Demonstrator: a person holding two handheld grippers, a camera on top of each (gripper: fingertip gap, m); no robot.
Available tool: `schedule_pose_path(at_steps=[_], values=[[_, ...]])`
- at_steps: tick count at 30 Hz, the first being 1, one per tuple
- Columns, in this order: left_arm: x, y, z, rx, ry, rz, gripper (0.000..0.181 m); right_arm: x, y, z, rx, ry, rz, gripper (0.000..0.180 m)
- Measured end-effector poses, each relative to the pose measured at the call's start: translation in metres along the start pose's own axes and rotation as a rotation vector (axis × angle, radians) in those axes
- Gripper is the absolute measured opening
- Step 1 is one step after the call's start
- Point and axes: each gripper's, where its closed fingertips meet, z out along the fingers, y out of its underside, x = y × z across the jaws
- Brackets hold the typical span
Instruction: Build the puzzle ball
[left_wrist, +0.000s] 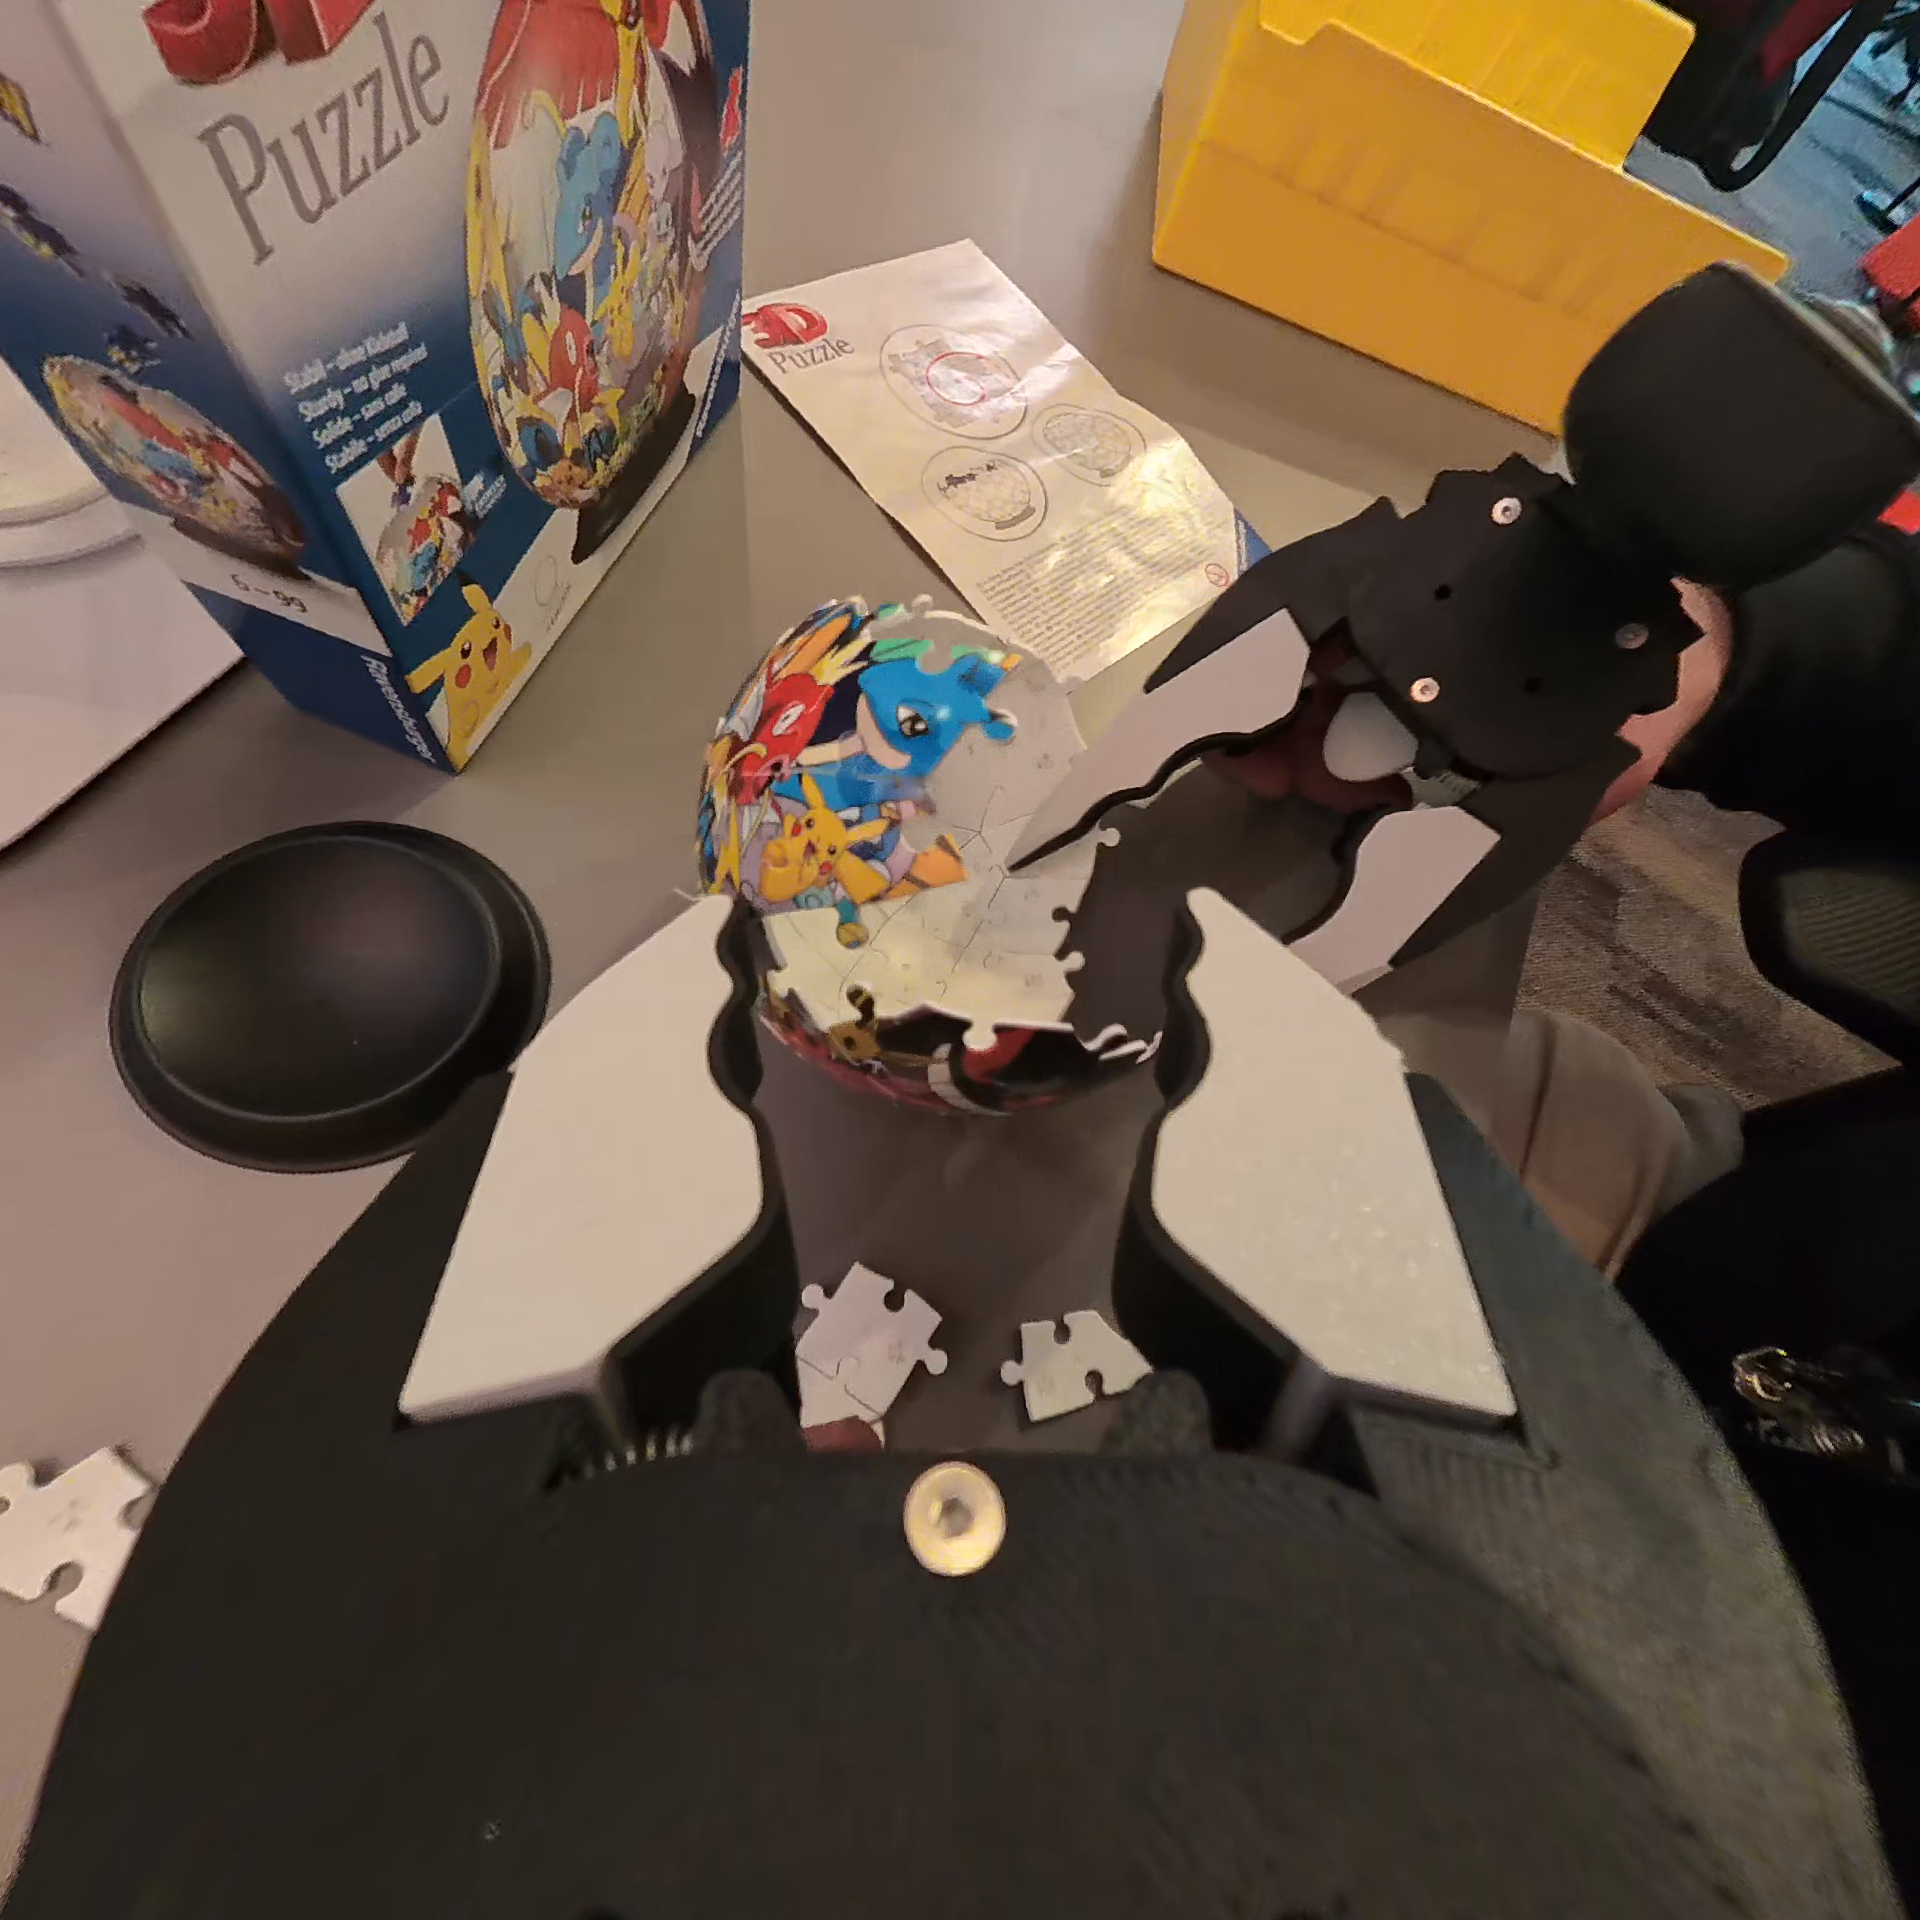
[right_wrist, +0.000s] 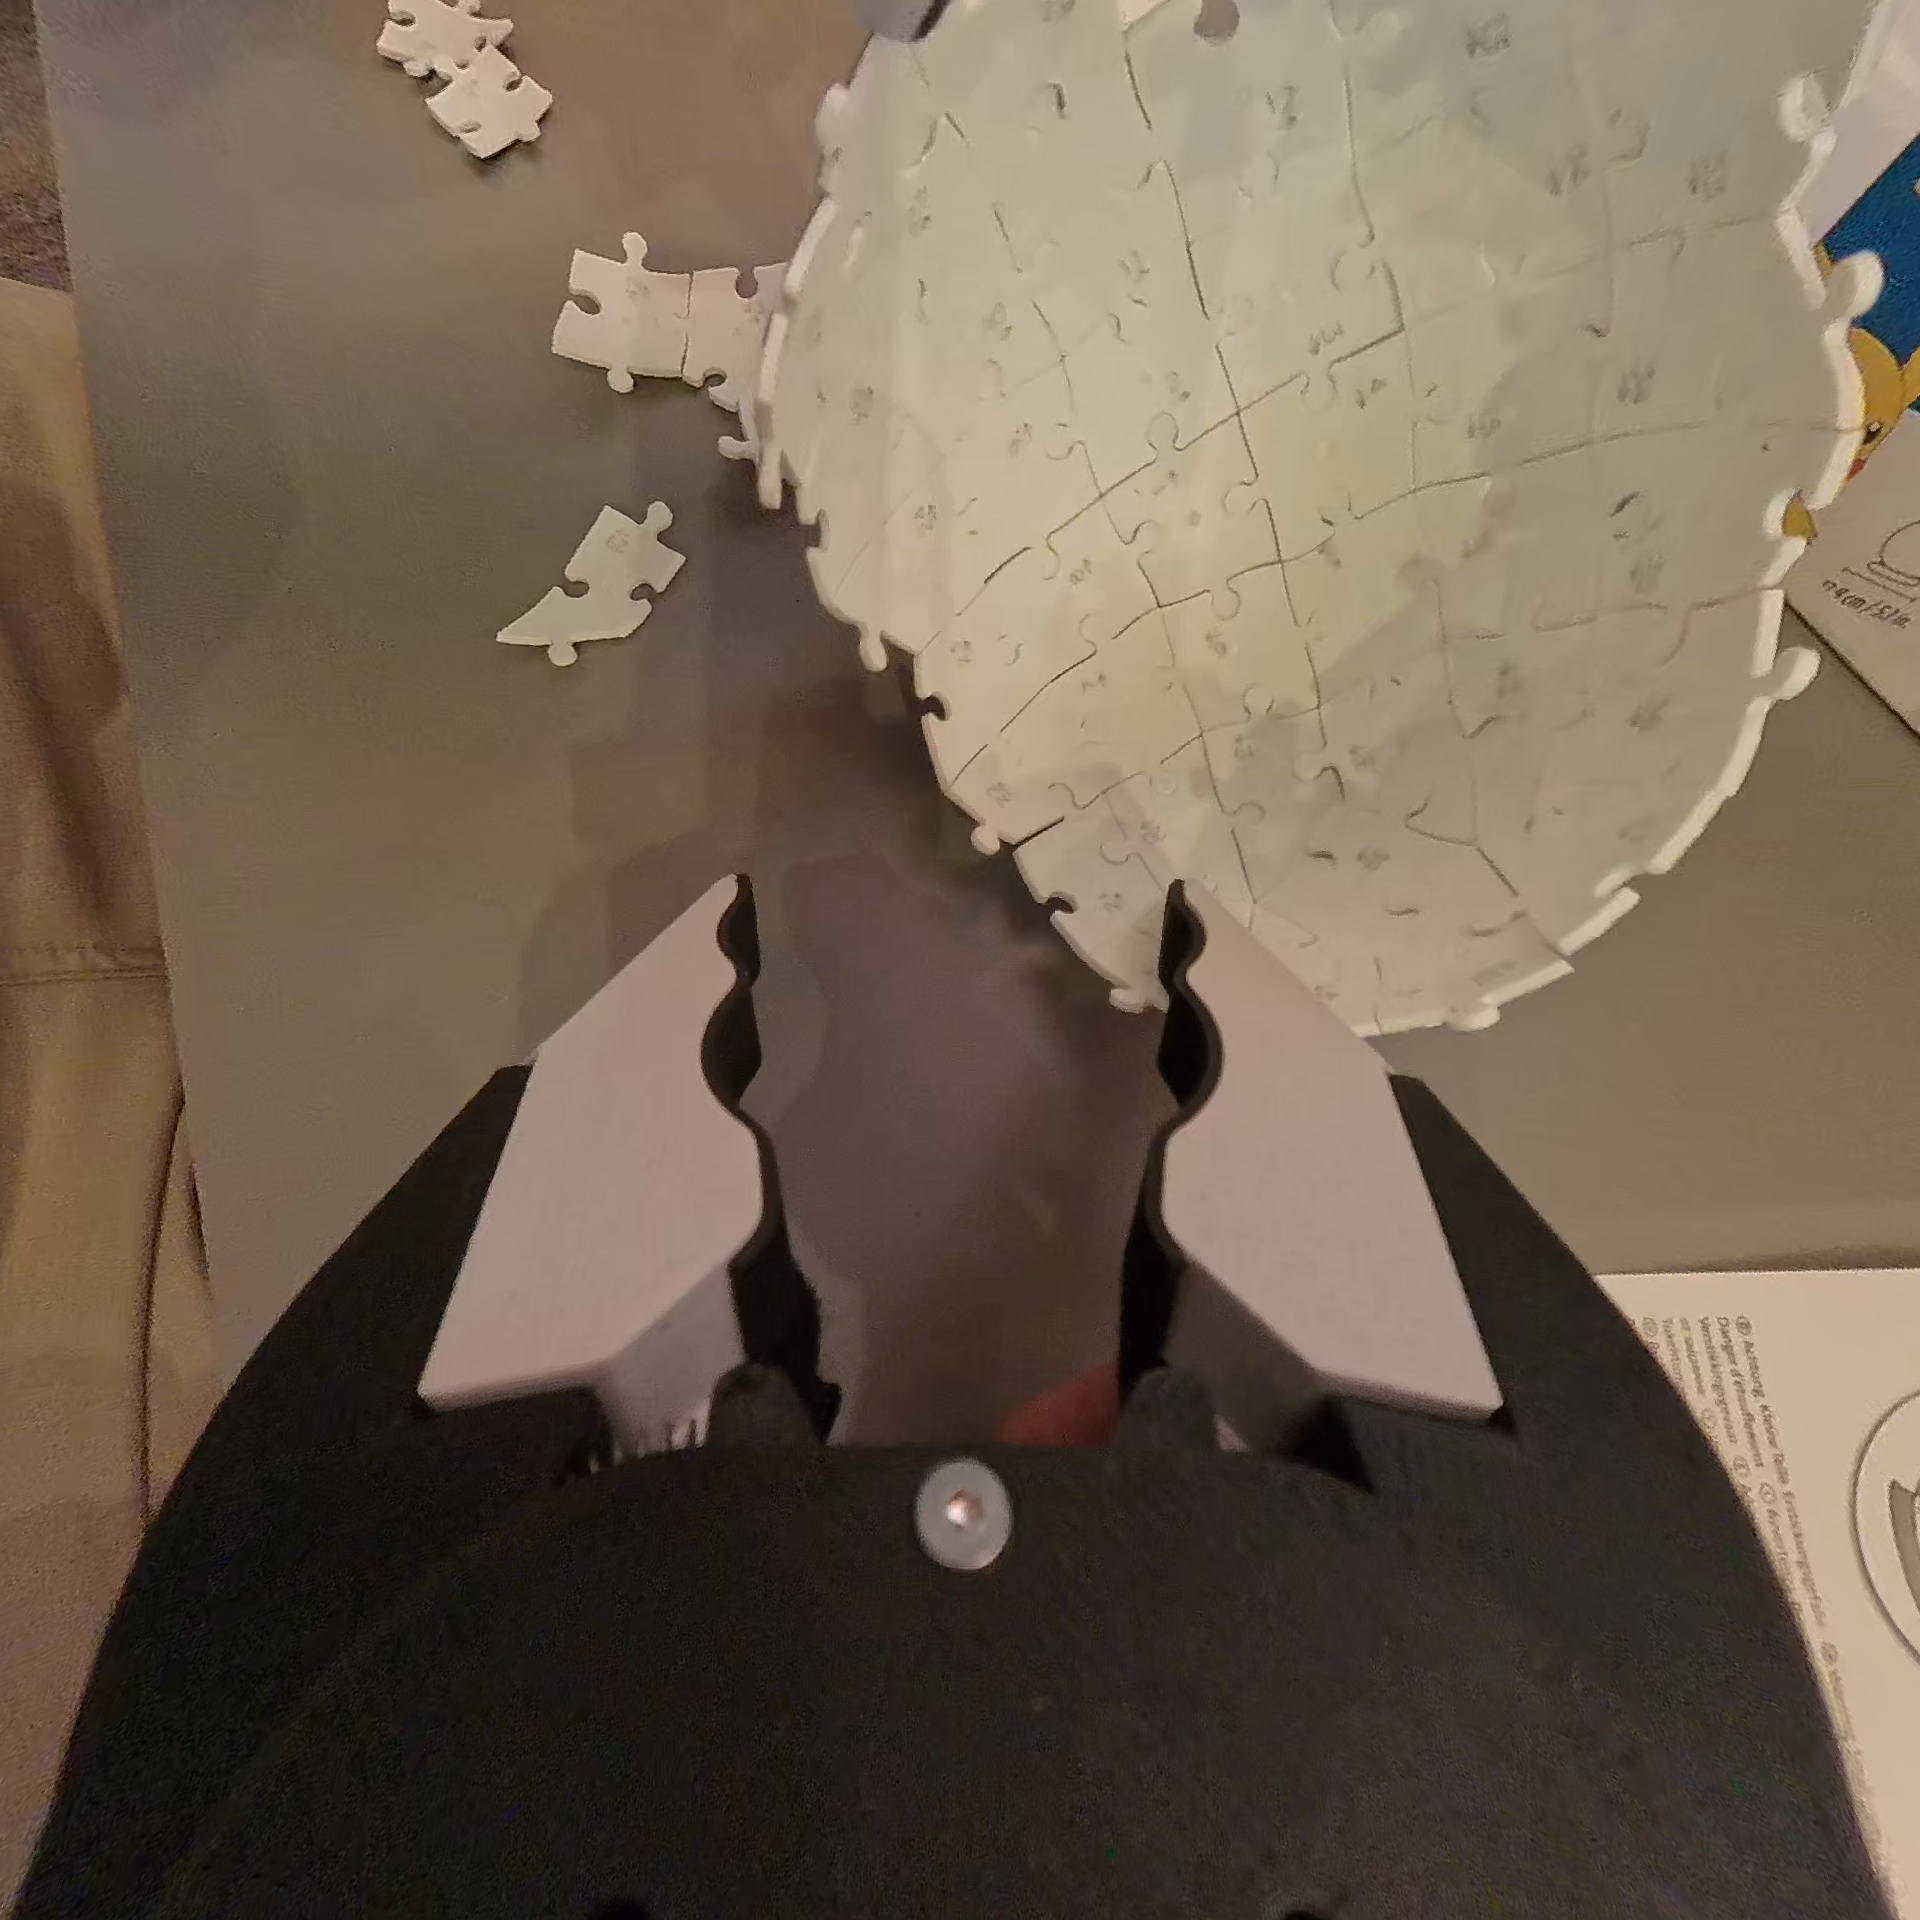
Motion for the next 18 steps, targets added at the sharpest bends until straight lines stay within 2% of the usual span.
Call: schedule_pose_path(at_steps=[18], values=[[-0.012, 0.013, 0.009, 0.02, 0.043, -0.077, 0.074, -0.013, -0.024, -0.047, 0.149, -0.019, 0.009, 0.077]])
